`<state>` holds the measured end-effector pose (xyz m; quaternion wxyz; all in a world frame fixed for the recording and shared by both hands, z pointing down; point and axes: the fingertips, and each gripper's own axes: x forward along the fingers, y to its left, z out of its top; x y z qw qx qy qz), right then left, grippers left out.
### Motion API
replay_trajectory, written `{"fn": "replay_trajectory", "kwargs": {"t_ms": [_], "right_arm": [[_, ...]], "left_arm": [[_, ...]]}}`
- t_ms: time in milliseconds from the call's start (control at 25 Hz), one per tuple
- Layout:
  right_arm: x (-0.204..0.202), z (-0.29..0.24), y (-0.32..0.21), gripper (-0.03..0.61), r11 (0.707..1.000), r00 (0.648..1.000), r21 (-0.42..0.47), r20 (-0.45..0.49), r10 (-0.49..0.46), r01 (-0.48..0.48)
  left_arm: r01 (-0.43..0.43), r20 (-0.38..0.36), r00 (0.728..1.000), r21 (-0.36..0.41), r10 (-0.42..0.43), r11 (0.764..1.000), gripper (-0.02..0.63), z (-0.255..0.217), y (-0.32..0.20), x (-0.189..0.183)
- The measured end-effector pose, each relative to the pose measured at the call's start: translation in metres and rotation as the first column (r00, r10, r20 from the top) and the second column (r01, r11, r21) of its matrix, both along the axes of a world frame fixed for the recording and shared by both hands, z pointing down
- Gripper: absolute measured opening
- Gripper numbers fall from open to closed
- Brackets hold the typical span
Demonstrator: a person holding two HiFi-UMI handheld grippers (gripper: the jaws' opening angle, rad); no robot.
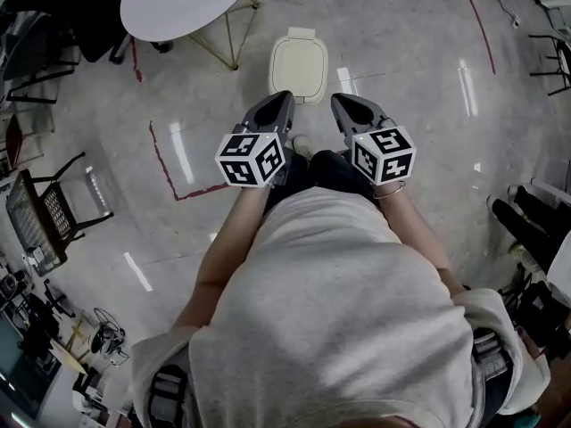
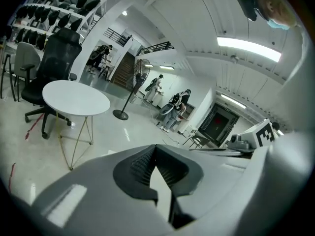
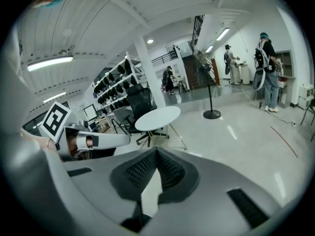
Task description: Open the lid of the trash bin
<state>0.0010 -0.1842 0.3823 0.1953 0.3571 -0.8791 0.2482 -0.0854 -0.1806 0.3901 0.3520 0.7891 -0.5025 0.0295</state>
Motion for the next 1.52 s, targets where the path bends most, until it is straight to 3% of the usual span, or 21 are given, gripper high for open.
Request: {"fn": "replay_trajectory", "kwargs": {"t_ms": [200, 440, 640, 880, 1040, 1200, 1360, 1520], "right_arm": [[-0.01, 0.014, 0.006, 0.007, 0.998, 1.0, -0.061, 0.016, 0.018, -0.017], [-0.017, 0.044, 0.016, 0.007, 0.991, 1.0, -0.133, -0.018, -0.02, 0.017], [-0.021, 0.08, 0.039, 0.007, 0.974, 1.0, -0.228, -0.029, -0.012, 0.005], [-0.012, 0.122, 0.042, 0.006, 0.959, 0.995, -0.283, -0.09, -0.036, 0.009], [-0.006, 0.15, 0.039, 0.006, 0.953, 0.991, -0.301, -0.127, -0.036, -0.004], [-0.004, 0.179, 0.038, 0.006, 0.942, 0.989, -0.327, -0.15, 0.022, -0.07], [-0.012, 0.212, 0.042, 0.007, 0.934, 0.988, -0.351, -0.155, 0.012, -0.066], [-0.019, 0.248, 0.046, 0.008, 0.93, 0.985, -0.365, -0.172, -0.026, -0.039]], "left_arm": [[-0.031, -0.008, 1.0, -0.048, 0.03, 0.998, 0.009, 0.018, 0.002, -0.012], [-0.1, 0.054, 0.993, -0.108, 0.106, 0.989, 0.009, 0.045, 0.01, -0.015], [-0.047, -0.007, 0.999, -0.19, 0.047, 0.981, 0.009, 0.075, 0.031, -0.027], [-0.04, 0.012, 0.999, -0.299, 0.045, 0.953, 0.009, 0.126, 0.066, -0.036], [-0.015, 0.02, 1.0, -0.321, 0.022, 0.947, 0.009, 0.158, 0.068, -0.045], [0.017, 0.061, 0.998, -0.336, 0.003, 0.942, 0.009, 0.19, 0.066, -0.061], [-0.024, 0.098, 0.993, -0.325, 0.059, 0.945, 0.009, 0.216, 0.059, -0.059], [-0.039, 0.087, 0.994, -0.329, 0.071, 0.944, 0.009, 0.24, 0.058, -0.049]]}}
